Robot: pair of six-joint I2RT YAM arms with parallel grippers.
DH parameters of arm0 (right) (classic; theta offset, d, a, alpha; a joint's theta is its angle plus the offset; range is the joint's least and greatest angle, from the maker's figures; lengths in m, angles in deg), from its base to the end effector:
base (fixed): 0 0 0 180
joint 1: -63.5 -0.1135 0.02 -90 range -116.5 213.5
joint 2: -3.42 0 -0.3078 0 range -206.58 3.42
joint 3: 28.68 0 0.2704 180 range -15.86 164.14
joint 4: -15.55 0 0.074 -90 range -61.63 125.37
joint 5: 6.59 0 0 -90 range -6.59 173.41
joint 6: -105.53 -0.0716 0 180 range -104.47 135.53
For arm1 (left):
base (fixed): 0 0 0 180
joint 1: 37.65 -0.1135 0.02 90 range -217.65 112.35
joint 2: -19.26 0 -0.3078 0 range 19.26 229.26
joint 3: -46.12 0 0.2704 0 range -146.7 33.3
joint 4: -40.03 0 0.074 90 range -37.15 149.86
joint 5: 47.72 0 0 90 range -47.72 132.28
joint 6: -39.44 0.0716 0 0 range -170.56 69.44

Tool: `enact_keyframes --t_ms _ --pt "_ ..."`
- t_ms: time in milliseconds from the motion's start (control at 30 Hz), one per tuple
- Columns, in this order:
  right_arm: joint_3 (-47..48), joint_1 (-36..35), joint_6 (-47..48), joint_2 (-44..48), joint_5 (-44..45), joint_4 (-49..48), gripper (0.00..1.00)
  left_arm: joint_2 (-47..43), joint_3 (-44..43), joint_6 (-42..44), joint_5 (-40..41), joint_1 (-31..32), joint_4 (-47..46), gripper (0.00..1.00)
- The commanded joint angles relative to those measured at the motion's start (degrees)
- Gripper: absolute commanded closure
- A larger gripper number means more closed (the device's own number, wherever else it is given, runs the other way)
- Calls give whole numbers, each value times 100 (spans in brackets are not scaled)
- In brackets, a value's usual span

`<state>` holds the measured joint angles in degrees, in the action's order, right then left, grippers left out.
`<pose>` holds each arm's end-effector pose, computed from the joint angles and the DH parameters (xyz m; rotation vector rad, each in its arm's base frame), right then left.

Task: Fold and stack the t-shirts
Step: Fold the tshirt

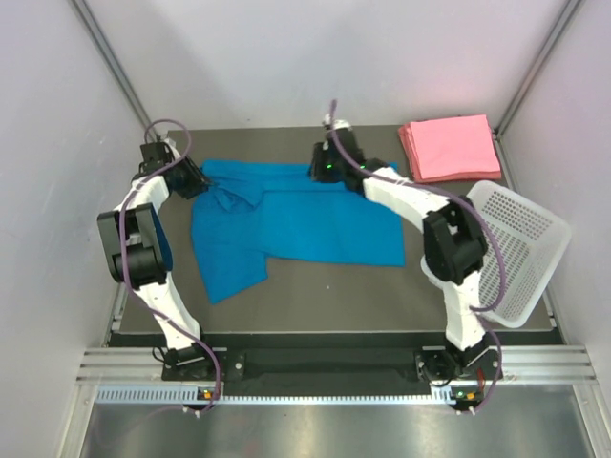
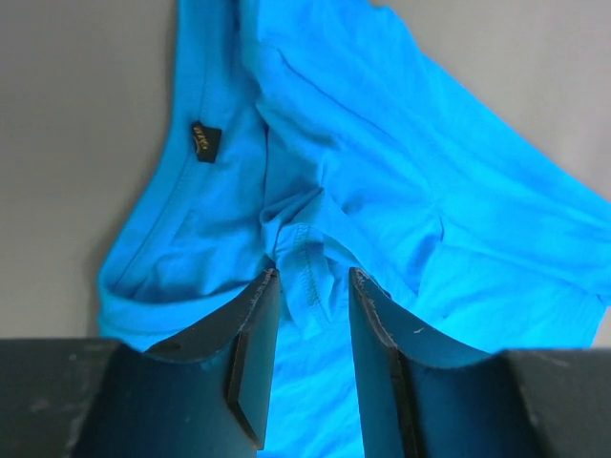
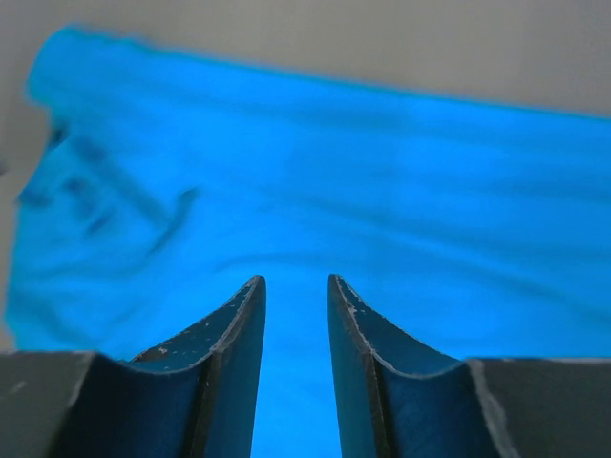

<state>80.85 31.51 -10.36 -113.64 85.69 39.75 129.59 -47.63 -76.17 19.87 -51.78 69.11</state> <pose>0.4696 0.2900 0.2756 -0.0916 2.1728 0.5487 0.4761 0.0917 0.2247 -0.6210 2.2772 -0.5596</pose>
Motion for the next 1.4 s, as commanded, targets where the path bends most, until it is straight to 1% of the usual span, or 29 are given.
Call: enact_keyframes --t_ms 0,133,267,433,667,833,900,1000,1033,1067,1133,1167,1367 --pt "514 -421 -547 -553 -211 -417 66 208 -20 29 -430 -2 -377 60" --pt "832 -677 -1363 -1099 -553 -714 61 507 -335 152 -430 -2 -333 60" --pt "1034 -809 -1910 -1573 -720 -953 59 736 -573 275 -492 -2 -359 59" --pt "1105 -897 -2656 -1917 -1045 -1462 55 973 -740 346 -641 -11 -403 58" --pt "1815 -1160 -3106 -2444 -915 -1393 54 1052 -758 319 -694 -2 -517 58" --pt "2255 -1283 -3440 -2752 -826 -1244 53 1088 -749 302 -721 7 -526 60" --pt "2449 -1319 -3493 -2893 -765 -999 53 1079 -758 302 -738 7 -526 65" --pt "2652 -1345 -3563 -2981 -545 -532 53 1070 -775 275 -782 -2 -526 76" --pt "2608 -1363 -3581 -2964 -467 -523 54 1070 -776 267 -791 7 -526 80" --pt "2529 -1363 -3607 -2920 -422 -522 53 1070 -776 258 -791 7 -526 89" --pt "2511 -1372 -3669 -2902 -343 -462 54 1035 -776 232 -808 16 -526 98" --pt "2520 -1389 -3686 -2911 -317 -426 53 1026 -767 223 -800 16 -509 100" --pt "2669 -1424 -3984 -3095 -316 -479 54 859 -741 179 -659 33 -412 100"
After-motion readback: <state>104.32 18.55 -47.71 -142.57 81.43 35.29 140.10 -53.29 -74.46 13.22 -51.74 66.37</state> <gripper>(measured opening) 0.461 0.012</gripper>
